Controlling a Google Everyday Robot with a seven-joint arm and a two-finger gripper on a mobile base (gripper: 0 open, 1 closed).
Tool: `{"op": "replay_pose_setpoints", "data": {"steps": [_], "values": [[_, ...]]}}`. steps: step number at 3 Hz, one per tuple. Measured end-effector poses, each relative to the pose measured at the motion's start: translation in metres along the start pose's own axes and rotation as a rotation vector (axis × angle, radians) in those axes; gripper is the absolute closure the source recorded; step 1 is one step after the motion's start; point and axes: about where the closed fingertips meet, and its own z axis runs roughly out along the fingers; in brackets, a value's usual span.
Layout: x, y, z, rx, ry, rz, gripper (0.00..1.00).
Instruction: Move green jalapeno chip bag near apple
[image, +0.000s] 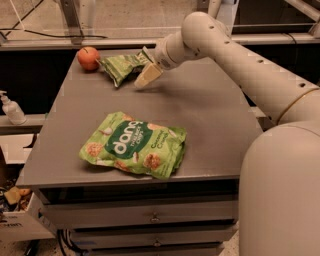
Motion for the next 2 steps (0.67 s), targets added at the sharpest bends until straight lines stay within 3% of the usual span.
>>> {"op": "replay_pose_setpoints", "data": {"steps": [1, 2], "values": [[0.032, -0.009, -0.047, 0.009, 0.022, 0.056, 0.0], [0.071, -0.024, -0.095, 0.043, 0.027, 0.154, 0.0]]}}
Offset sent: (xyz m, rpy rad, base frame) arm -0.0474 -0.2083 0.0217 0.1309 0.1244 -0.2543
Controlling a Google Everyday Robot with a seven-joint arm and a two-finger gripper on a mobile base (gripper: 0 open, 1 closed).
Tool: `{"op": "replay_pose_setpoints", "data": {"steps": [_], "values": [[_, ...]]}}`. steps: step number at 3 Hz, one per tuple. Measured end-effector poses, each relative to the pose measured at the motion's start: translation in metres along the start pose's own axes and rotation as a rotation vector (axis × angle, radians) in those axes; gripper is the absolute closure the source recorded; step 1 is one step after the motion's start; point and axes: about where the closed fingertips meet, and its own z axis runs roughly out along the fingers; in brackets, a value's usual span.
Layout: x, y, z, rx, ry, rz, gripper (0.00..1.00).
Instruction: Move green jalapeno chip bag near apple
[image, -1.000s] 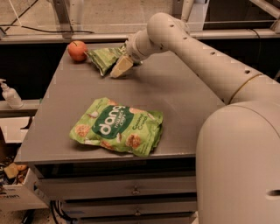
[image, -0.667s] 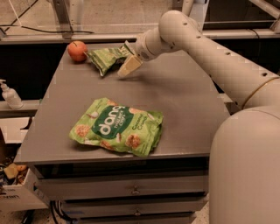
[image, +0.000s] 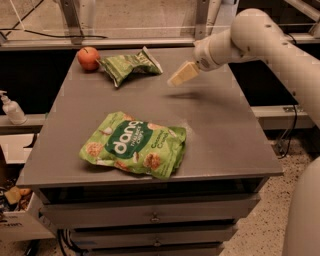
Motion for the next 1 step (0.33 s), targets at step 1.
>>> {"op": "replay_pose_setpoints", "data": {"steps": [1], "values": [[0.0071, -0.0038, -0.0067, 0.007, 0.002, 0.013, 0.0]]}}
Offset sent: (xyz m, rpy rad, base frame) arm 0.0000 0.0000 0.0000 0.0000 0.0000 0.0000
